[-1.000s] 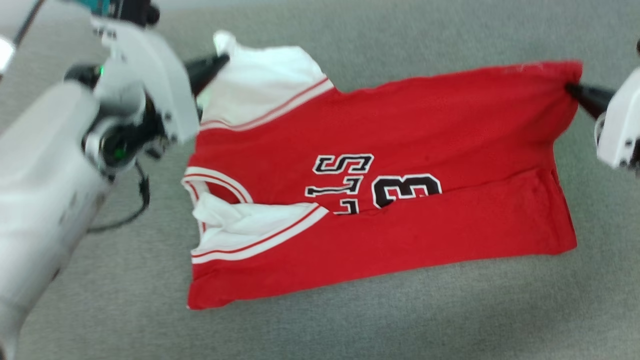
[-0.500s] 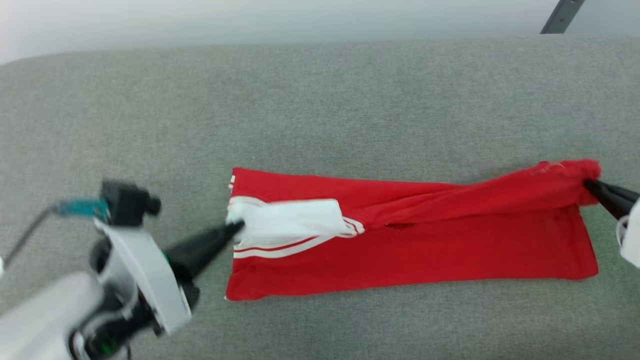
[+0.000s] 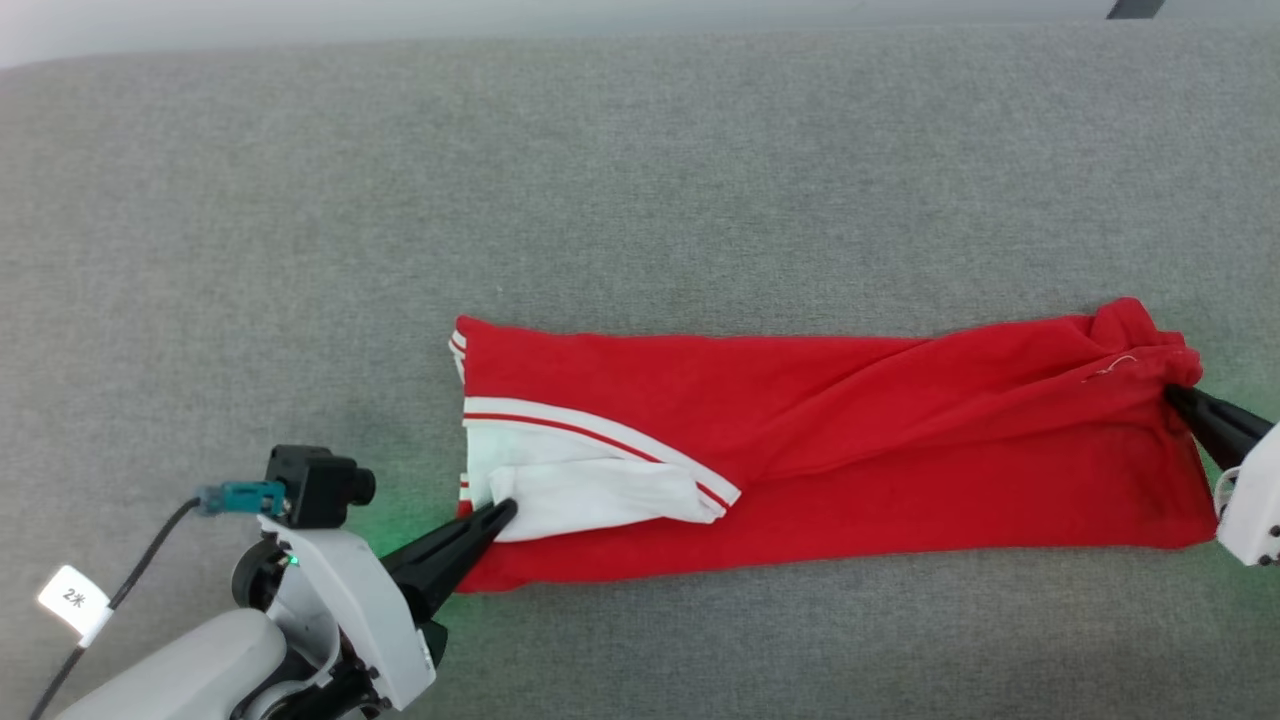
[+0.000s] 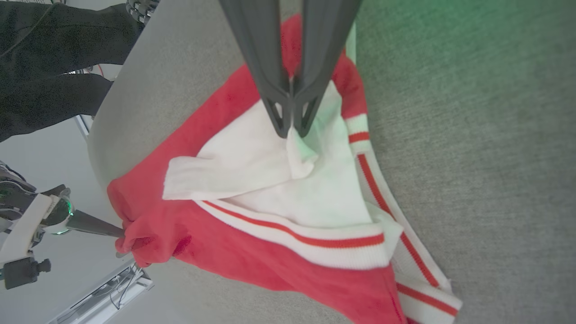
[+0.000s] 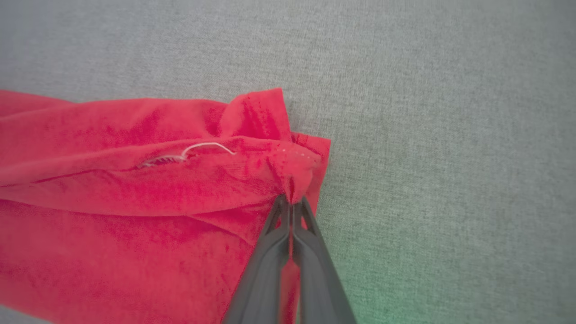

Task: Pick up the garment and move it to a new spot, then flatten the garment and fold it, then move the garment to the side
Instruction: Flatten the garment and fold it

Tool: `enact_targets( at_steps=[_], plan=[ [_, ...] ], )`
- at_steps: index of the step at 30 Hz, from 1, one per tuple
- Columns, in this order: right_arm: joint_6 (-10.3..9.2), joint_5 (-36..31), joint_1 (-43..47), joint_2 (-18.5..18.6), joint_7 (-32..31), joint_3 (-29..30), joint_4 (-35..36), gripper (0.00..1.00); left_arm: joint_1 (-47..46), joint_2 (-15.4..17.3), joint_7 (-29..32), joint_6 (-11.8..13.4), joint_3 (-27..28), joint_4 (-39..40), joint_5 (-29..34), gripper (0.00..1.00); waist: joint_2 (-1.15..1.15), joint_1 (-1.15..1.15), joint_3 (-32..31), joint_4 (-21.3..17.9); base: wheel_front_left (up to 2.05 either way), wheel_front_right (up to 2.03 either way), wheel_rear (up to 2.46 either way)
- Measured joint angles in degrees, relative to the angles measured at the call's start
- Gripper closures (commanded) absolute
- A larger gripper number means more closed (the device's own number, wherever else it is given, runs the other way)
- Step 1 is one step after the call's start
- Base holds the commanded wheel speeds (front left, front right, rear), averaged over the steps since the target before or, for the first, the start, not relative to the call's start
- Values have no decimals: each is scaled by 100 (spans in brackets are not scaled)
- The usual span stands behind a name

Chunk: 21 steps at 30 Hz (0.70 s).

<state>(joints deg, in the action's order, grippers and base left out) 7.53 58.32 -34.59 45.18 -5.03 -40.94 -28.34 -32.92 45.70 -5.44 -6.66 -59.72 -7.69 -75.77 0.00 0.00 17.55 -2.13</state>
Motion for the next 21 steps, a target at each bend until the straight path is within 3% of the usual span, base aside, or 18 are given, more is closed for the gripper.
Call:
enact_targets(
  at_steps=[1,2,3,4,5,6,13,17,21],
  plan=[
    [0,-32,3,-45,0,7,-18,100,-9,-42,-24,-14,-12,-102,27,100,0,0,13,-18,0,0,0],
    [0,-78,9,-90,3,13,-21,84,-22,-71,-55,-18,-40,-199,81,100,0,0,23,-37,0,0,0],
    [0,-92,29,-123,33,34,-4,84,-25,-98,-120,-27,-52,-279,138,100,0,0,32,-56,0,0,0],
    [0,-91,53,-149,59,78,11,57,-24,-125,-215,-32,-37,-369,165,84,0,0,36,-76,0,0,0],
    [0,-67,82,-167,114,133,24,0,-19,-154,-328,-30,-18,-428,182,56,0,0,36,-99,0,0,0],
    [0,-32,118,-172,167,191,43,0,-1,-179,-443,-7,19,-464,188,0,0,0,31,-119,0,0,0],
    [0,475,556,77,119,570,269,0,378,-345,-911,299,297,-315,588,0,0,0,-97,-80,0,0,0],
    [0,818,715,175,-119,829,243,0,675,-679,-947,447,872,-138,932,0,0,0,-150,64,0,0,0],
    [-1,1189,834,157,-448,933,125,0,1082,-1154,-954,470,1462,-92,1658,0,0,0,-184,283,0,0,0]
  ],
)
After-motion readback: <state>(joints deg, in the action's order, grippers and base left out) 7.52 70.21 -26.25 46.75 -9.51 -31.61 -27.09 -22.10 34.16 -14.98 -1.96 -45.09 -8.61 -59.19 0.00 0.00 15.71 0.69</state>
